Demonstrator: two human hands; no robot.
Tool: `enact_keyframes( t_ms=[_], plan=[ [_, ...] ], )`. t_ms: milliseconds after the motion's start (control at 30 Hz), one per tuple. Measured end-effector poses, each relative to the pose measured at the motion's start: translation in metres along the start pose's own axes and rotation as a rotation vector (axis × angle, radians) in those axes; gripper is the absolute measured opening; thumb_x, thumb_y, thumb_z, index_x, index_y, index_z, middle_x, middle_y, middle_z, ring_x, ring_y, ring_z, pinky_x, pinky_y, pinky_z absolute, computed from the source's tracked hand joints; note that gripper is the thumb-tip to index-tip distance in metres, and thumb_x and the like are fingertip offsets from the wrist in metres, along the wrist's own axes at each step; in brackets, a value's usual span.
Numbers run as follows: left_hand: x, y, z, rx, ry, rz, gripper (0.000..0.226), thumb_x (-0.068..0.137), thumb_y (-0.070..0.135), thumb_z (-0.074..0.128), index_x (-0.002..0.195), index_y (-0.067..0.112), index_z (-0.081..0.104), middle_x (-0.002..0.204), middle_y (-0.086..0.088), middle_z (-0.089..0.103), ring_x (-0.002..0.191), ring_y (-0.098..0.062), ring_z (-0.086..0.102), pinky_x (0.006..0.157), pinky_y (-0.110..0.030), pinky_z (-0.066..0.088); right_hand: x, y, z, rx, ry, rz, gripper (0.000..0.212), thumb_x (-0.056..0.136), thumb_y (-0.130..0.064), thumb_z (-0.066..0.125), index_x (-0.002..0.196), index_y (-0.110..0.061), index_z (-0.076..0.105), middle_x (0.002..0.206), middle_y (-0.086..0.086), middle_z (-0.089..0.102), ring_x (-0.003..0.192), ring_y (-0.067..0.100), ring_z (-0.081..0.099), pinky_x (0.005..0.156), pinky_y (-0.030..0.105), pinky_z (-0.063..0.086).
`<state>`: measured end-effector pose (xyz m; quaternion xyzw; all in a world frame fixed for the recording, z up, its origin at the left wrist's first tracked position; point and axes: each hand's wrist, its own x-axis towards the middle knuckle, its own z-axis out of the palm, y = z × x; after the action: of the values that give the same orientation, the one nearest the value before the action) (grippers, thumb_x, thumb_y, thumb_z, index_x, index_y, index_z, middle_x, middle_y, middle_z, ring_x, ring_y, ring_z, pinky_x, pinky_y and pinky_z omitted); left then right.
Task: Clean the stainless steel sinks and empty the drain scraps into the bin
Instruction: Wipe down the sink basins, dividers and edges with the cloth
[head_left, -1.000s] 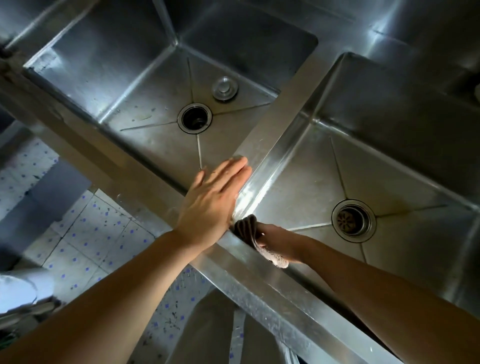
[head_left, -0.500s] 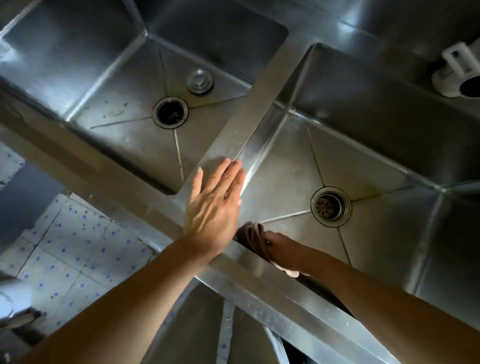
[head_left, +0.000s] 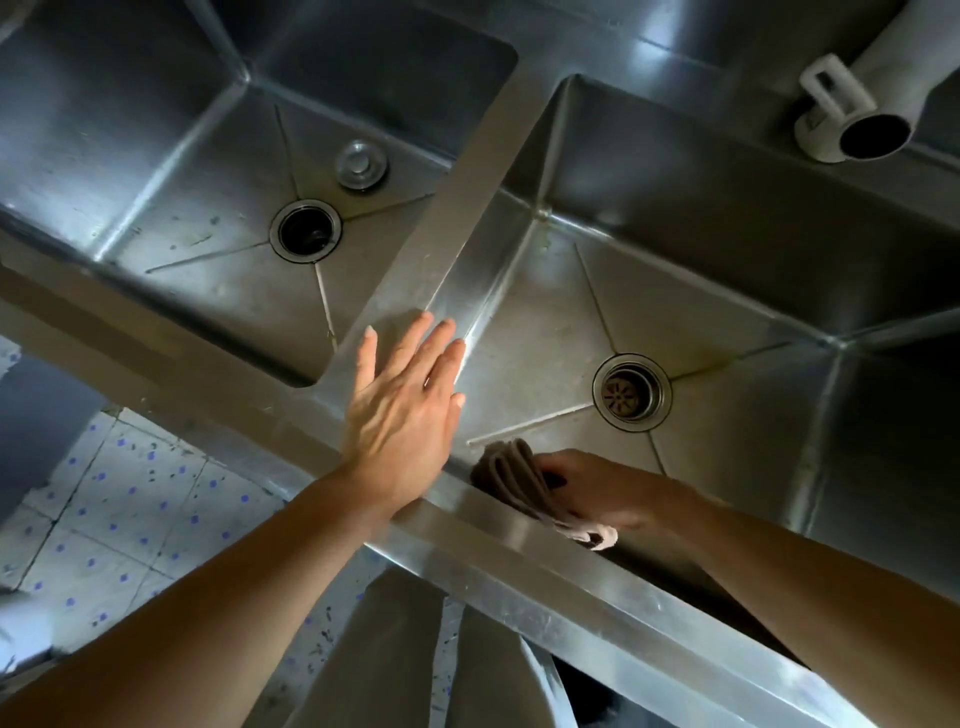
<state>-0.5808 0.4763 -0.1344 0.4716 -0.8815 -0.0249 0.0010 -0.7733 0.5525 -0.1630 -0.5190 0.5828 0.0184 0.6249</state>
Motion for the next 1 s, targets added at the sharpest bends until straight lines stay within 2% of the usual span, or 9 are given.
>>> enact_keyframes(
  t_ms=[67, 167, 300, 433, 500, 600, 733, 900, 1000],
  plan=[
    [0.001, 0.012, -0.002, -0.032, -0.025, 0.017, 0.051, 0.087, 0.032, 0.035, 0.124, 0.007, 0.061, 0.137, -0.008, 0.055, 0.133, -0.025, 0.044, 0.11, -0.049, 0.012, -0.04, -0.003, -0.011, 0.052, -0.028, -0.019, 0.025, 0.096, -0.009, 0.047, 0.099, -0.027, 0.063, 0.086, -0.011, 0.064, 0.083, 0.003, 0.061, 0.077, 0.02, 0.047],
    [0.002, 0.038, 0.0, -0.078, -0.074, 0.061, 0.054, 0.088, 0.036, 0.033, 0.124, 0.008, 0.061, 0.136, -0.007, 0.056, 0.133, -0.024, 0.045, 0.109, -0.047, 0.013, -0.065, 0.007, -0.012, 0.074, -0.029, -0.011, 0.021, 0.096, -0.013, 0.049, 0.107, -0.023, 0.064, 0.088, -0.006, 0.067, 0.085, 0.005, 0.064, 0.08, 0.022, 0.05],
    [0.0, 0.054, 0.01, -0.084, -0.107, 0.094, 0.052, 0.088, 0.037, 0.034, 0.119, 0.008, 0.064, 0.13, -0.006, 0.06, 0.128, -0.024, 0.05, 0.107, -0.047, 0.016, -0.029, 0.04, 0.012, 0.024, -0.014, 0.035, 0.024, 0.098, -0.006, 0.041, 0.091, -0.025, 0.055, 0.091, -0.005, 0.058, 0.092, 0.015, 0.056, 0.07, 0.008, 0.037],
    [0.001, 0.053, 0.015, -0.086, -0.115, 0.085, 0.051, 0.088, 0.036, 0.033, 0.115, 0.008, 0.066, 0.127, -0.007, 0.062, 0.126, -0.025, 0.052, 0.106, -0.047, 0.017, 0.014, 0.081, 0.03, -0.029, -0.012, 0.163, 0.029, 0.098, -0.006, 0.036, 0.117, -0.006, 0.057, 0.119, 0.016, 0.058, 0.109, 0.03, 0.054, 0.083, 0.029, 0.042],
    [0.002, 0.053, 0.016, -0.086, -0.122, 0.088, 0.051, 0.088, 0.036, 0.033, 0.115, 0.008, 0.066, 0.127, -0.007, 0.062, 0.125, -0.025, 0.052, 0.105, -0.047, 0.018, 0.027, 0.093, 0.033, -0.09, -0.054, 0.179, 0.03, 0.095, -0.005, 0.039, 0.121, -0.005, 0.056, 0.124, 0.019, 0.055, 0.111, 0.032, 0.054, 0.092, 0.036, 0.044],
    [0.001, 0.052, 0.016, -0.078, -0.147, 0.088, 0.05, 0.088, 0.036, 0.033, 0.114, 0.008, 0.066, 0.126, -0.007, 0.062, 0.124, -0.025, 0.054, 0.104, -0.049, 0.019, 0.024, 0.093, 0.029, -0.091, -0.073, 0.155, 0.036, 0.087, -0.001, 0.041, 0.118, -0.01, 0.057, 0.118, 0.013, 0.057, 0.106, 0.03, 0.056, 0.094, 0.044, 0.047],
    [0.0, 0.056, 0.01, -0.09, -0.169, 0.117, 0.044, 0.086, 0.035, 0.034, 0.105, 0.01, 0.066, 0.11, -0.004, 0.067, 0.109, -0.024, 0.06, 0.099, -0.048, 0.023, -0.03, 0.069, 0.01, -0.015, -0.031, 0.067, 0.031, 0.096, -0.006, 0.044, 0.12, -0.018, 0.059, 0.112, -0.004, 0.063, 0.104, 0.014, 0.058, 0.093, 0.029, 0.044],
    [-0.009, 0.087, 0.0, -0.208, -0.236, 0.145, 0.027, 0.093, 0.032, 0.048, 0.105, 0.015, 0.065, 0.099, -0.003, 0.069, 0.094, -0.026, 0.063, 0.091, -0.042, 0.038, -0.116, 0.053, -0.009, 0.047, -0.032, 0.136, 0.029, 0.101, -0.018, 0.041, 0.121, -0.029, 0.058, 0.098, -0.009, 0.064, 0.094, 0.007, 0.057, 0.091, 0.03, 0.044],
    [-0.02, 0.109, 0.0, -0.223, -0.365, 0.21, 0.029, 0.098, 0.04, 0.036, 0.098, 0.023, 0.059, 0.094, 0.003, 0.065, 0.088, -0.018, 0.058, 0.084, -0.034, 0.038, -0.128, 0.063, -0.007, 0.039, -0.002, 0.18, 0.027, 0.102, -0.021, 0.039, 0.12, -0.026, 0.059, 0.095, -0.008, 0.063, 0.091, 0.007, 0.056, 0.086, 0.027, 0.043]
  ],
)
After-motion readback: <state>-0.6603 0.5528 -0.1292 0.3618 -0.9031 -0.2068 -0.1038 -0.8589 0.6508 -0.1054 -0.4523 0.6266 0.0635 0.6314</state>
